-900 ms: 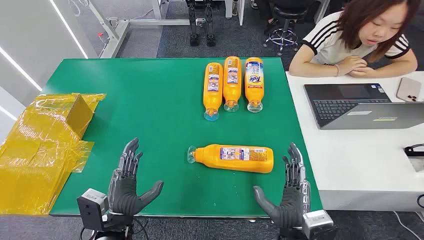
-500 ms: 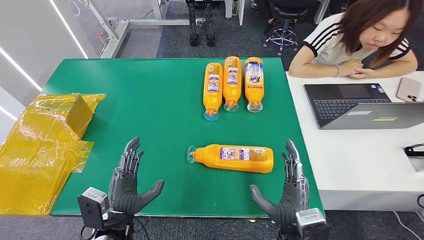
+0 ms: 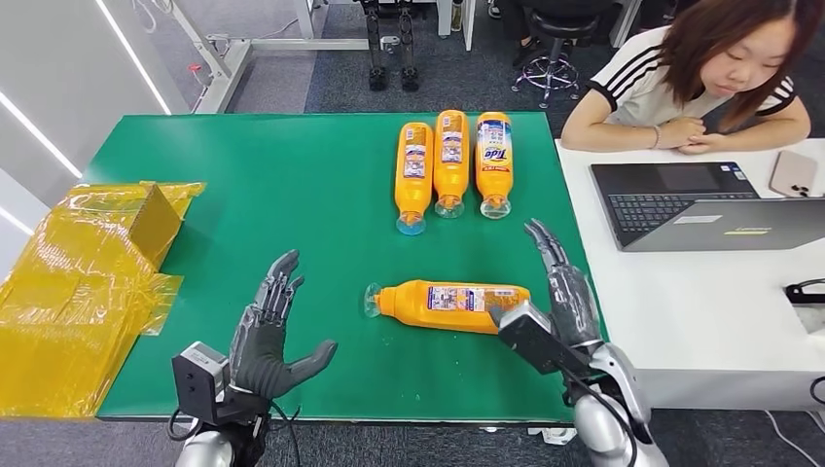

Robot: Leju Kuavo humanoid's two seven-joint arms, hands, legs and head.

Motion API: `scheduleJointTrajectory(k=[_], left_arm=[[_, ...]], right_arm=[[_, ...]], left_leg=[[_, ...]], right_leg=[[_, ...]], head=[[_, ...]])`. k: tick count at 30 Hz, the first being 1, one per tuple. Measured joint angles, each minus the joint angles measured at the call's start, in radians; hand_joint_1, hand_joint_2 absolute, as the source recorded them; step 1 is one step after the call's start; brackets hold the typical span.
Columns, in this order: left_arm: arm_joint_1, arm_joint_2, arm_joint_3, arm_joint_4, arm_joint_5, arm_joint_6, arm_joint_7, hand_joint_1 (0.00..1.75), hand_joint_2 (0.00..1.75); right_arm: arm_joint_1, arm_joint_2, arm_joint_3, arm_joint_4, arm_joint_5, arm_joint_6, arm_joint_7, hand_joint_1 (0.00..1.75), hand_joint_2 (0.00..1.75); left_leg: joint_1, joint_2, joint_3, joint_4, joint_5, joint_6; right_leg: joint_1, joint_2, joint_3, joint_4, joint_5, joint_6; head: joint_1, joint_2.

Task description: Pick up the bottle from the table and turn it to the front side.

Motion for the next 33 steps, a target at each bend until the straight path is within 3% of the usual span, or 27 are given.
scheduleJointTrajectory(k=[5, 13, 16, 23, 33], left_arm=[[-0.063, 0.000, -0.008, 0.060, 0.025, -0.043, 0.002, 0.00, 1.75], [-0.159, 0.000, -0.037, 0.141, 0.068, -0.091, 0.036, 0.00, 1.75], [-0.178, 0.001, -0.045, 0.165, 0.109, -0.123, 0.049, 0.00, 1.75], [-0.178, 0.003, -0.047, 0.182, 0.177, -0.167, 0.066, 0.00, 1.75], [-0.162, 0.003, -0.047, 0.182, 0.189, -0.175, 0.075, 0.00, 1.75]], right_arm=[[-0.166, -0.041, 0.067, 0.141, 0.027, 0.155, 0.073, 0.00, 1.75], [-0.428, -0.099, 0.251, 0.398, -0.137, 0.540, 0.112, 0.00, 1.75], [-0.520, -0.132, 0.342, 0.479, -0.169, 0.623, 0.148, 0.00, 1.75], [-0.641, -0.184, 0.499, 0.588, -0.204, 0.665, 0.210, 0.00, 1.75], [-0.666, -0.218, 0.627, 0.654, -0.241, 0.630, 0.187, 0.00, 1.75]], left_leg=[[0.000, 0.000, 0.000, 0.000, 0.002, 0.000], [0.000, -0.001, -0.001, 0.000, 0.002, 0.000], [0.000, -0.001, -0.001, 0.001, 0.002, 0.001], [0.000, -0.002, -0.001, 0.001, 0.002, 0.001], [0.000, -0.001, -0.001, 0.001, 0.002, 0.001]], right_leg=[[0.000, 0.000, 0.000, 0.000, 0.001, 0.000], [0.000, 0.000, -0.001, 0.001, 0.001, 0.000], [0.000, -0.001, 0.000, 0.000, 0.001, 0.000], [0.000, -0.001, -0.001, 0.000, 0.001, 0.000], [0.000, -0.001, -0.001, 0.000, 0.001, 0.000]], head=[[0.000, 0.000], [0.000, 0.000], [0.000, 0.000], [0.000, 0.000], [0.000, 0.000]])
